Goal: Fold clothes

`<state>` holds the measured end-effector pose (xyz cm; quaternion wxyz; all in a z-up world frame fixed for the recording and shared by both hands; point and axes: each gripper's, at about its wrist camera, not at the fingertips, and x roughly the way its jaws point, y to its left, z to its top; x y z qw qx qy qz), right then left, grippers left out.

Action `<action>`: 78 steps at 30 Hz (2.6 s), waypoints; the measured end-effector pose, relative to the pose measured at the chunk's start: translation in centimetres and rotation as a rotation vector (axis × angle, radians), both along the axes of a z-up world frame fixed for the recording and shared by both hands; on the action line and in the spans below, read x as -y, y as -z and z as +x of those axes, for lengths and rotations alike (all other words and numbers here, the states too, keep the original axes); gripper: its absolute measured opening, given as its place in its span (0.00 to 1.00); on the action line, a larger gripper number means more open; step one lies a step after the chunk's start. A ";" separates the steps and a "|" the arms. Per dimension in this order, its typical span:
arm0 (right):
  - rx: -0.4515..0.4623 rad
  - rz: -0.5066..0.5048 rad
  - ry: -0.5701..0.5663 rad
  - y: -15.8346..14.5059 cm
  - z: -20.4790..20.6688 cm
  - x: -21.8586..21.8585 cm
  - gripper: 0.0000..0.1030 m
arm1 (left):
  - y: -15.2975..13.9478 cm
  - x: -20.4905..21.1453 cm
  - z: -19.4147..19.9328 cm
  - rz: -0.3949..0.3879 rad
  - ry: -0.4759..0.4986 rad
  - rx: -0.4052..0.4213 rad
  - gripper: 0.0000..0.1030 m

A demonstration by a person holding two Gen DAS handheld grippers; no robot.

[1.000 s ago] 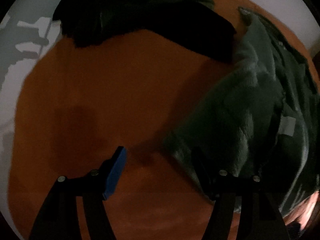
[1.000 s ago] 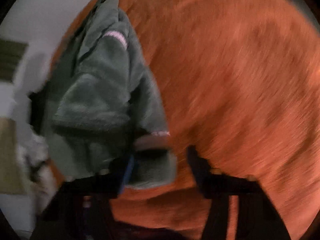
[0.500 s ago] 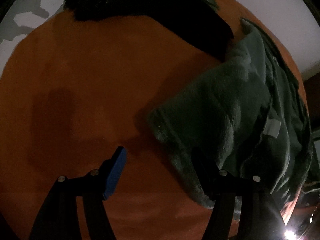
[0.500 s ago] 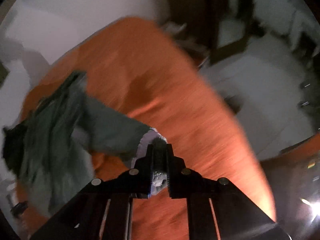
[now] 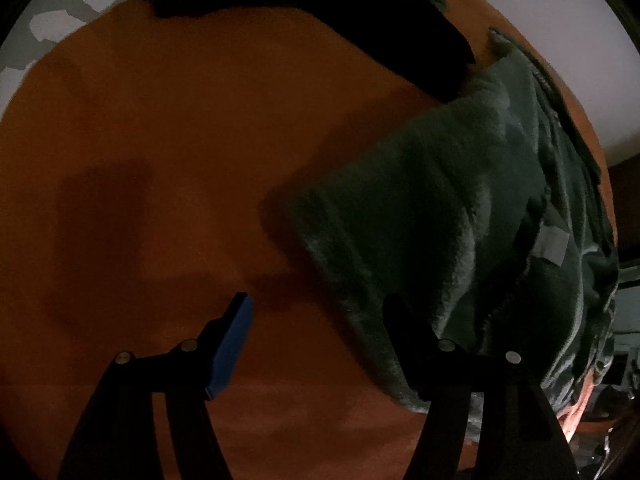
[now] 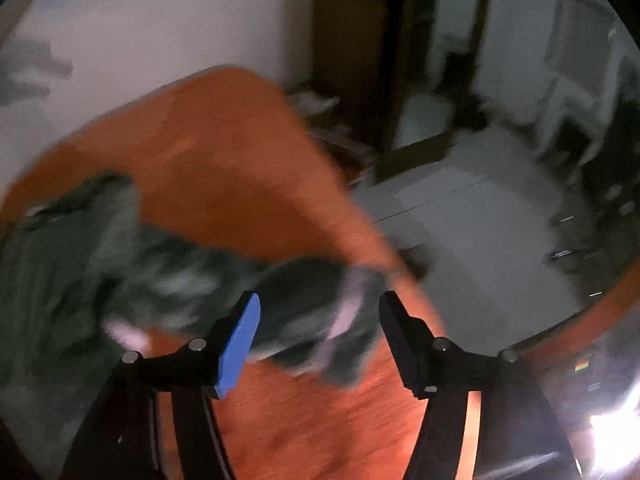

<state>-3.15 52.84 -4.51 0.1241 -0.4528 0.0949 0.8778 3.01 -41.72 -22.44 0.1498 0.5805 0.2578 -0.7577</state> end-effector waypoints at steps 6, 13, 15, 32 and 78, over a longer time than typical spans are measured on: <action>0.069 -0.224 -0.134 4.5 2.0 5.7 0.59 | 0.9 -0.7 -1.6 -0.003 -0.007 -0.034 0.66; 0.145 -0.214 -0.270 8.7 1.4 11.8 0.59 | 0.0 -2.1 -3.6 -0.208 -0.045 -0.200 0.10; 0.135 -0.200 -0.290 8.4 1.6 12.6 0.59 | -1.9 -3.6 -3.8 -0.332 -0.032 -0.250 0.09; 0.154 -0.297 -0.315 9.4 1.6 14.5 0.59 | -7.9 -35.5 5.8 -0.538 1.198 -0.620 0.51; 0.242 -0.313 -0.382 11.9 3.0 17.9 0.59 | -6.6 -1.3 -10.5 -0.461 0.183 -0.162 0.09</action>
